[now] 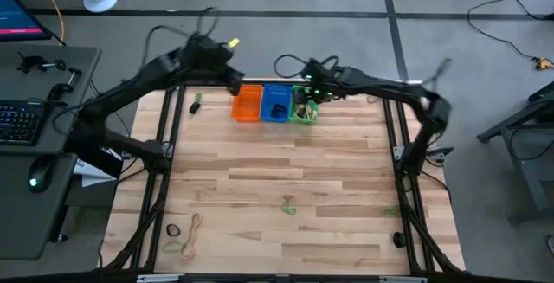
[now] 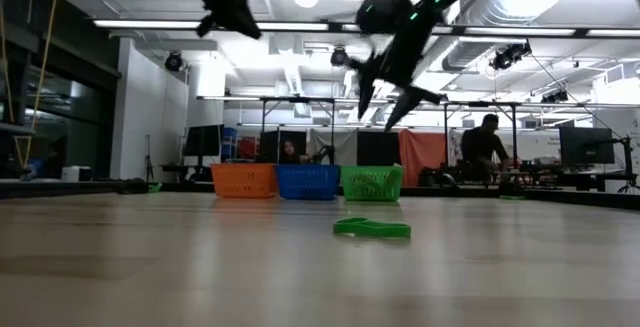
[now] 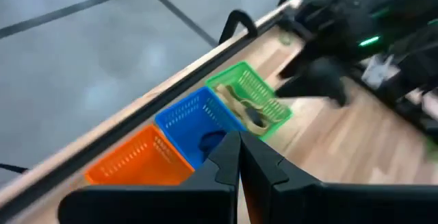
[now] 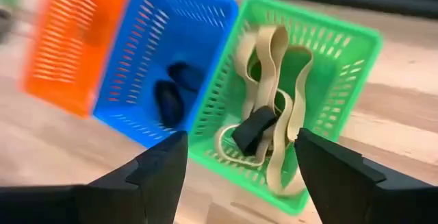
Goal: Sort rubber bands into baskets
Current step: Put the black rubber band into the blue bin
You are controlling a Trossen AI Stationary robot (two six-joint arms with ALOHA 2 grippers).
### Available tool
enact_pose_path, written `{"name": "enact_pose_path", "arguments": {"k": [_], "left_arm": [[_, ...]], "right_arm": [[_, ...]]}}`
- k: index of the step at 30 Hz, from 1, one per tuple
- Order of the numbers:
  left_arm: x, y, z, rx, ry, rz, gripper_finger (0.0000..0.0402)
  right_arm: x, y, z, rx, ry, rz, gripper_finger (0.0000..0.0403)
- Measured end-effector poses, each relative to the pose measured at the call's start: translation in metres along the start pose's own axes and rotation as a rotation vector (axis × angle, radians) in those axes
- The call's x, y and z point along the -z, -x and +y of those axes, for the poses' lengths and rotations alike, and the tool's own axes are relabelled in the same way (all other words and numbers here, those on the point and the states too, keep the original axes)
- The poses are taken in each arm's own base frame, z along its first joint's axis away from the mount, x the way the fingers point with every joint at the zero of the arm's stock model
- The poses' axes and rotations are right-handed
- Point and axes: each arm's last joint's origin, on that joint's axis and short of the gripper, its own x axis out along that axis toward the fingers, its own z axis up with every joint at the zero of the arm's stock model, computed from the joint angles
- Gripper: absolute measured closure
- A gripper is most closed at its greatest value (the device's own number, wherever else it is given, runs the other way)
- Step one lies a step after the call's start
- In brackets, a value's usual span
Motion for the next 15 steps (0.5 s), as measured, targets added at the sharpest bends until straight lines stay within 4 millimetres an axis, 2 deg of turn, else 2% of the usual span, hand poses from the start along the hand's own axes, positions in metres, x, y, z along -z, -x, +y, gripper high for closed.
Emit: {"name": "enact_pose_path", "arguments": {"k": [5,9,15], "left_arm": [[0.033,0.024,0.002,0.043,0.095,-0.074,0.0401],[0.051,0.03,0.004,0.054,0.126,-0.078,0.0401],[0.057,0.033,0.005,0.074,0.12,-0.071,0.0401]], "right_arm": [[-0.01,-0.041,0.011,0.105,0.006,0.101,0.0144],[-0.01,-0.064,0.014,0.19,-0.016,0.175,0.0144],[-0.007,-0.085,0.012,0.244,-0.137,0.2,0.0144]]}}
